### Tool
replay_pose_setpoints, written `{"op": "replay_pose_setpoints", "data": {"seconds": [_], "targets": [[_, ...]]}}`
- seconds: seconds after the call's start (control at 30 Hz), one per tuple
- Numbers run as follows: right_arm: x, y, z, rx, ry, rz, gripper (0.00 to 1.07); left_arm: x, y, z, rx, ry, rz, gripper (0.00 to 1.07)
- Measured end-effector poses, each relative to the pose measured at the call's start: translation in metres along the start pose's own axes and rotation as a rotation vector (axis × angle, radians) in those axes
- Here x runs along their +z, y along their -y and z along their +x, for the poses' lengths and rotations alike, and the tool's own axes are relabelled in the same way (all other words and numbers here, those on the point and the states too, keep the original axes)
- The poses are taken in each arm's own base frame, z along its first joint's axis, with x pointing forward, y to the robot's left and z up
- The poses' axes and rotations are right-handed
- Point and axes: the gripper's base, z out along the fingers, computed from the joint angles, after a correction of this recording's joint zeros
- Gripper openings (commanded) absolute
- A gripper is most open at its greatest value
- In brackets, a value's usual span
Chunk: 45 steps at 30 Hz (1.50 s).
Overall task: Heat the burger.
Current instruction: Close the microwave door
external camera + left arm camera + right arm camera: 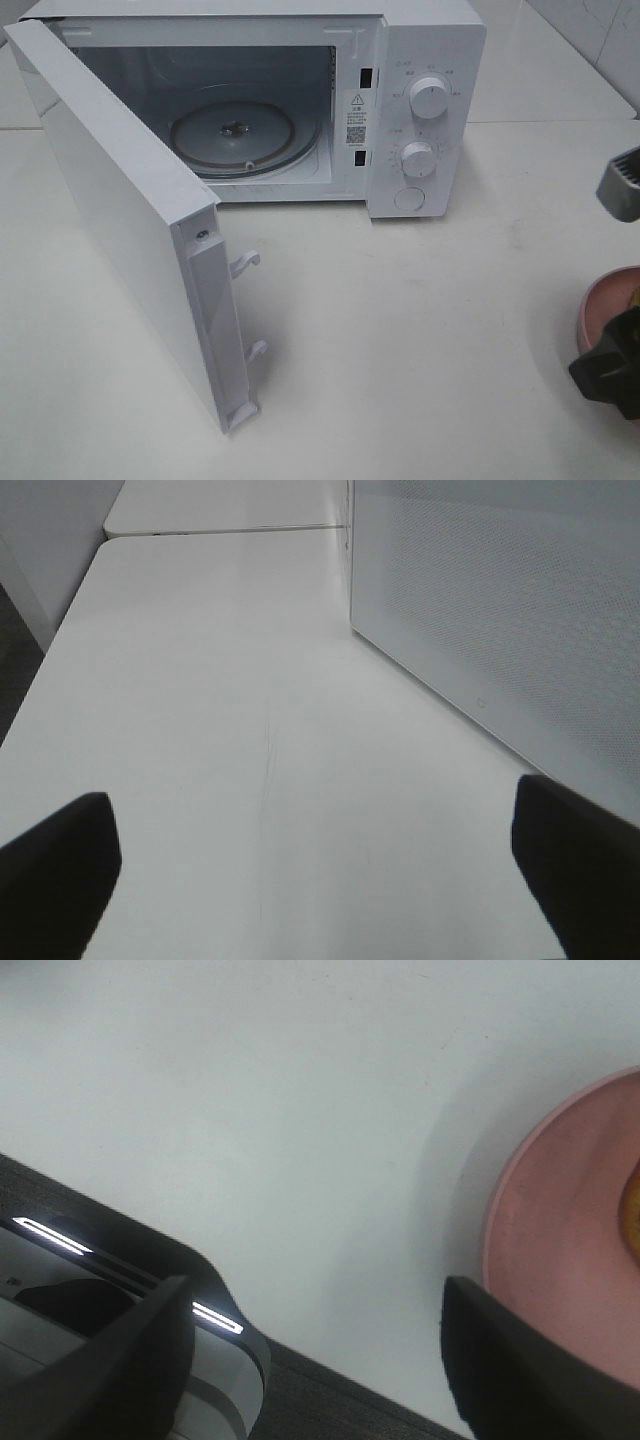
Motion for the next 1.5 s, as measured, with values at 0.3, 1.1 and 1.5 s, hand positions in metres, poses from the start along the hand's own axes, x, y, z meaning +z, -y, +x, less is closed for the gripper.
{"op": "replay_pose_setpoints", "data": {"seconds": [0.3,1.1,1.5], "targets": [[-0.037,0.009,0.029,0.014,0.113,-0.011,0.7,0.0,0.0,0.0,0.0,0.0,0.0,1.0],[-0.066,0.028,0.095,0.168,0.424,0.107,0.7,0.0,0.0,0.0,0.0,0.0,0.0,1.0],[-0.08,0.024,0.122,0.303,0.623,0.21,0.7,0.0,0.0,0.0,0.0,0.0,0.0,1.0]]}}
